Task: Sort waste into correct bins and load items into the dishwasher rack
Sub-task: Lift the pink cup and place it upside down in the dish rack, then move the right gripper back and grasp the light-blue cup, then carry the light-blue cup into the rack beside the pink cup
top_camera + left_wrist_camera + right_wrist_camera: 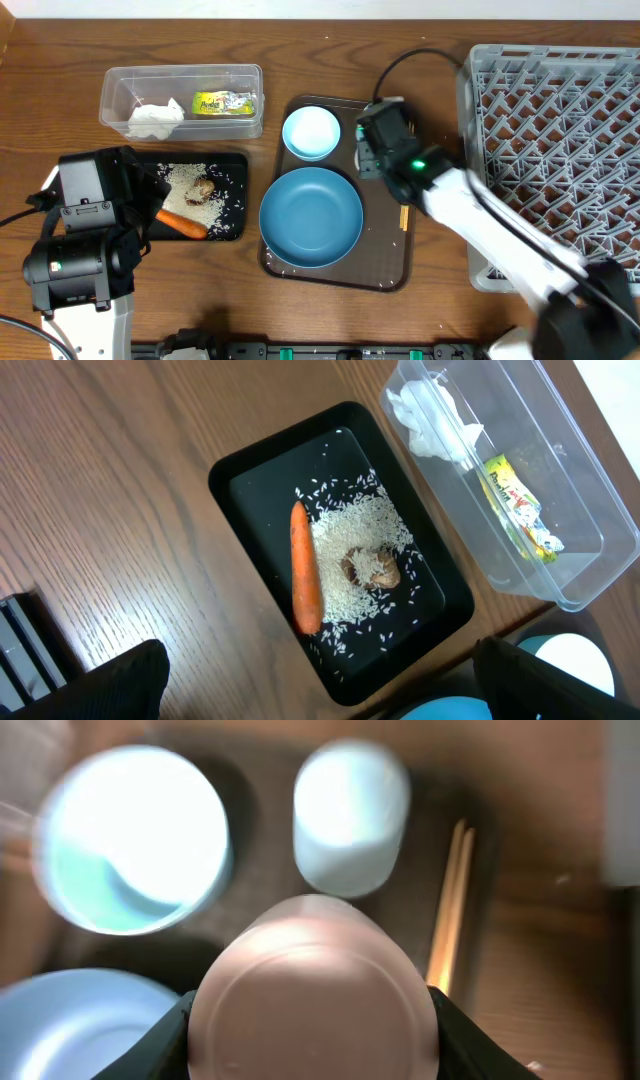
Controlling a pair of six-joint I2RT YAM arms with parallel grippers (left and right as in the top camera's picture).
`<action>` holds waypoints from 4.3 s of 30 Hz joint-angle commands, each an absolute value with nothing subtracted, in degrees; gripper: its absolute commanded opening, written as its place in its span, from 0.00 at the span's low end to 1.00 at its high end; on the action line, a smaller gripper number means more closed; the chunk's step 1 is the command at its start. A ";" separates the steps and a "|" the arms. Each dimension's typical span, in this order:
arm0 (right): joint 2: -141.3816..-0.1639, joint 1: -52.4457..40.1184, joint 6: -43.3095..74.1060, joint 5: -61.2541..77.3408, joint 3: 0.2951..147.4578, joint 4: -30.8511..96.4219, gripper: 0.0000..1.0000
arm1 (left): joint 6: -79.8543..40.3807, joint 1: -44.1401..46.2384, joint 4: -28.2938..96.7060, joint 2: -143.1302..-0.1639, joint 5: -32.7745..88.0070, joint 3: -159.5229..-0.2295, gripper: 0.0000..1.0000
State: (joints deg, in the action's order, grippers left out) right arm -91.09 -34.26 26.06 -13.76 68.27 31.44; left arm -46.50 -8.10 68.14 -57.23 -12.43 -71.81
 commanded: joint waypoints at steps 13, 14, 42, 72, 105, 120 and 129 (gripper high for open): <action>-70.83 -12.67 15.29 -14.81 69.12 37.85 0.47 | -46.61 -8.34 68.34 -57.23 -13.54 -72.01 0.98; -70.83 -10.26 14.98 -14.79 69.10 37.78 0.47 | -46.61 -8.34 68.34 -57.23 -13.54 -72.01 0.98; -88.62 15.31 11.68 -7.62 70.22 23.29 0.99 | -46.61 -8.34 68.34 -57.23 -13.54 -72.01 0.98; -101.73 -24.25 8.88 -4.29 73.08 12.95 0.99 | -46.61 -8.34 68.34 -57.23 -13.54 -72.01 0.98; -110.74 -26.70 12.19 -11.99 73.08 10.07 0.67 | -46.61 -8.34 68.34 -57.23 -13.54 -72.01 0.98; -107.11 -26.44 12.21 -12.01 73.08 11.57 0.45 | -46.61 -8.34 68.34 -57.23 -13.54 -72.01 0.98; -91.57 -18.37 12.08 -12.03 73.08 13.15 0.45 | -46.61 -8.34 68.34 -57.23 -13.54 -72.01 0.98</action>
State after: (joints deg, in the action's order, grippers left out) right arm -98.35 -22.59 11.94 -10.98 72.79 12.58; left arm -46.50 -8.10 68.16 -57.23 -12.43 -71.81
